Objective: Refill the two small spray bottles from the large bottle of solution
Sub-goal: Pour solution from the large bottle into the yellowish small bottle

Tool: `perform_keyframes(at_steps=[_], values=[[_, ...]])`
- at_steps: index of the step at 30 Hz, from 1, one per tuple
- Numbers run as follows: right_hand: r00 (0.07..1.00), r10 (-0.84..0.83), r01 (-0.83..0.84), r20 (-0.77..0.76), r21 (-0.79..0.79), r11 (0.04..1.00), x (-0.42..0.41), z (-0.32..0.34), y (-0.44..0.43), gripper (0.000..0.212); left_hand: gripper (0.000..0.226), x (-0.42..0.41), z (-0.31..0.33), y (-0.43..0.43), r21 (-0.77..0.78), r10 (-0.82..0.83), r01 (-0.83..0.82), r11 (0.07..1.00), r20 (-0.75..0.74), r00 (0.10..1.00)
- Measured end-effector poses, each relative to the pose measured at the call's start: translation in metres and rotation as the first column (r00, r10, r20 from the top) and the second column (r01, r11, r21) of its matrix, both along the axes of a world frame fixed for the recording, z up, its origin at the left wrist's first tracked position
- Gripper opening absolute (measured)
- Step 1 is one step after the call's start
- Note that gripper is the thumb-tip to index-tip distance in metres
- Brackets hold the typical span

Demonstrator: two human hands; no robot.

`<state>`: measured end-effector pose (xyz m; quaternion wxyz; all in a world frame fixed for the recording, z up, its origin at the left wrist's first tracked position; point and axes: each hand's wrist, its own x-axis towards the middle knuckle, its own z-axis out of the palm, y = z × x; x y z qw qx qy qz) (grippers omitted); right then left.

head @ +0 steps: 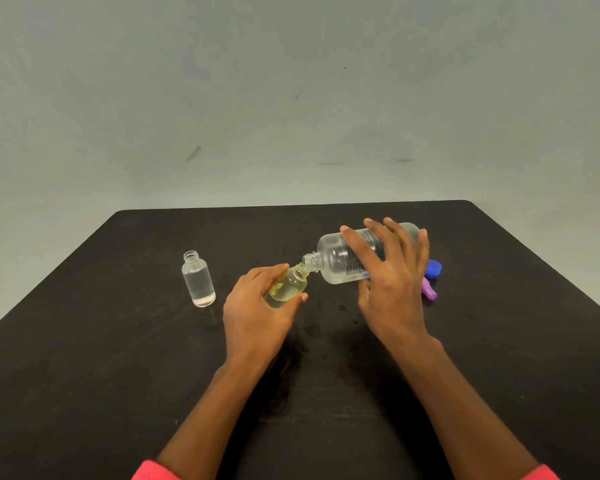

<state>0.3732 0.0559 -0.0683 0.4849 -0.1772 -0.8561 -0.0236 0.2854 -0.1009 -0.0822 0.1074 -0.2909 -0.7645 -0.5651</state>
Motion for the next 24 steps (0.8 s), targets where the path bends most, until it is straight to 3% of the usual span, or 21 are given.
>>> perform_keyframes(at_steps=[24], values=[[1.000, -0.003, 0.003, 0.006, 0.003, 1.000, -0.0008, -0.0007, 0.0004, 0.084, 0.046, -0.0021, -0.0028, 0.0006, 0.001, 0.000, 0.000, 1.000, -0.009, 1.000]])
